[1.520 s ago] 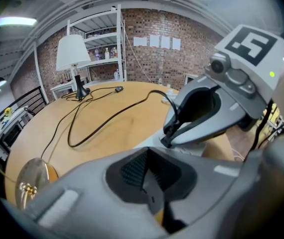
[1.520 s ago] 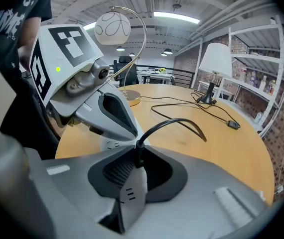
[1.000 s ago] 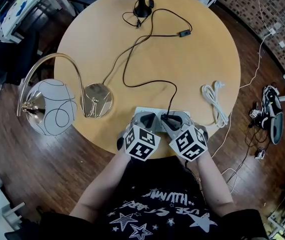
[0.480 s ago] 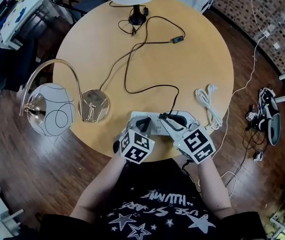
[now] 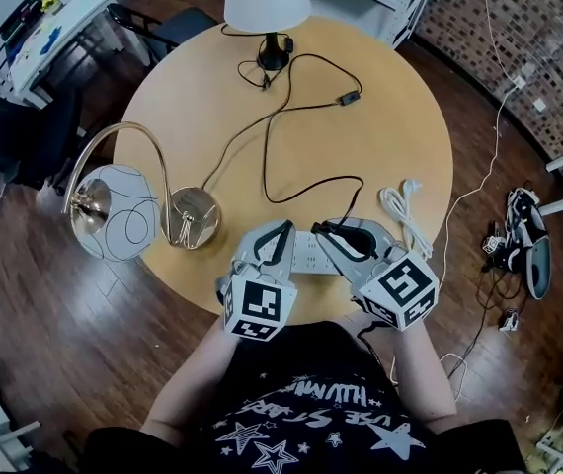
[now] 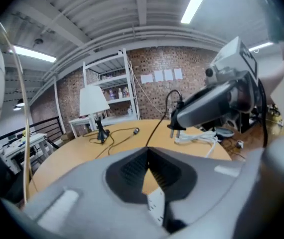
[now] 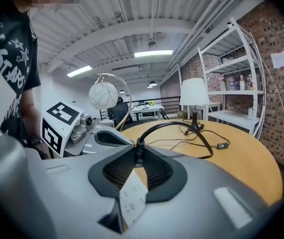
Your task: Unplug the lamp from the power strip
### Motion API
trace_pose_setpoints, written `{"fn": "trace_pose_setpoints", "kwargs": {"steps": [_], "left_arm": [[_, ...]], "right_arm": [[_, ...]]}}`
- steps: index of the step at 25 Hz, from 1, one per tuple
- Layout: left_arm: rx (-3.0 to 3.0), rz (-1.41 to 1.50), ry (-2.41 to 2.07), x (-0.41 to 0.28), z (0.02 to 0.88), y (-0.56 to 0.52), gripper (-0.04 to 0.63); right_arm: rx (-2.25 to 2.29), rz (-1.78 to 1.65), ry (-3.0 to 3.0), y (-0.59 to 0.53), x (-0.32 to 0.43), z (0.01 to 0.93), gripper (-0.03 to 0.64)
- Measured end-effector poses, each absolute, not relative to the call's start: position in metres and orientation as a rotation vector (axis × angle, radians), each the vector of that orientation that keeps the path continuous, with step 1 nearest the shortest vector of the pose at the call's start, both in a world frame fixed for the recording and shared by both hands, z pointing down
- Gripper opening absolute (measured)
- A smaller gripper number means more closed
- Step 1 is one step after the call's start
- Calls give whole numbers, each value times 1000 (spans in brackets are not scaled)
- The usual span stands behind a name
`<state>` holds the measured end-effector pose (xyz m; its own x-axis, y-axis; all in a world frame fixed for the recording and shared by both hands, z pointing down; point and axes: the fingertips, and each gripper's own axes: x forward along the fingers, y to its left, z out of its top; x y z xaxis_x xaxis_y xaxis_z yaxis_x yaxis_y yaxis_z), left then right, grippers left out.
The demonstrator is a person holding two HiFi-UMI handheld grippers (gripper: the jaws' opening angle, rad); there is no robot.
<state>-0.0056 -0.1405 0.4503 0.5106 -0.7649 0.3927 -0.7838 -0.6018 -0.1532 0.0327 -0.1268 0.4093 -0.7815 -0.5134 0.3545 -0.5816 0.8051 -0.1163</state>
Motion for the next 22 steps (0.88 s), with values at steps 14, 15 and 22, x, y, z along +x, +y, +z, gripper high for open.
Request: {"fn": "trace_pose_setpoints", "kwargs": {"steps": [14, 15, 22], "left_arm": [[2710, 202, -1632, -30, 379, -116, 5], [2714, 201, -1633, -31, 381, -116, 5], [2735, 173, -1625, -29, 383, -117, 5]], "right_arm": [[1046, 588, -2880, -125, 51, 383, 57], [1052, 598, -2878, -125, 53, 384, 57], [1083, 613, -2868, -127, 59, 388, 57]]}}
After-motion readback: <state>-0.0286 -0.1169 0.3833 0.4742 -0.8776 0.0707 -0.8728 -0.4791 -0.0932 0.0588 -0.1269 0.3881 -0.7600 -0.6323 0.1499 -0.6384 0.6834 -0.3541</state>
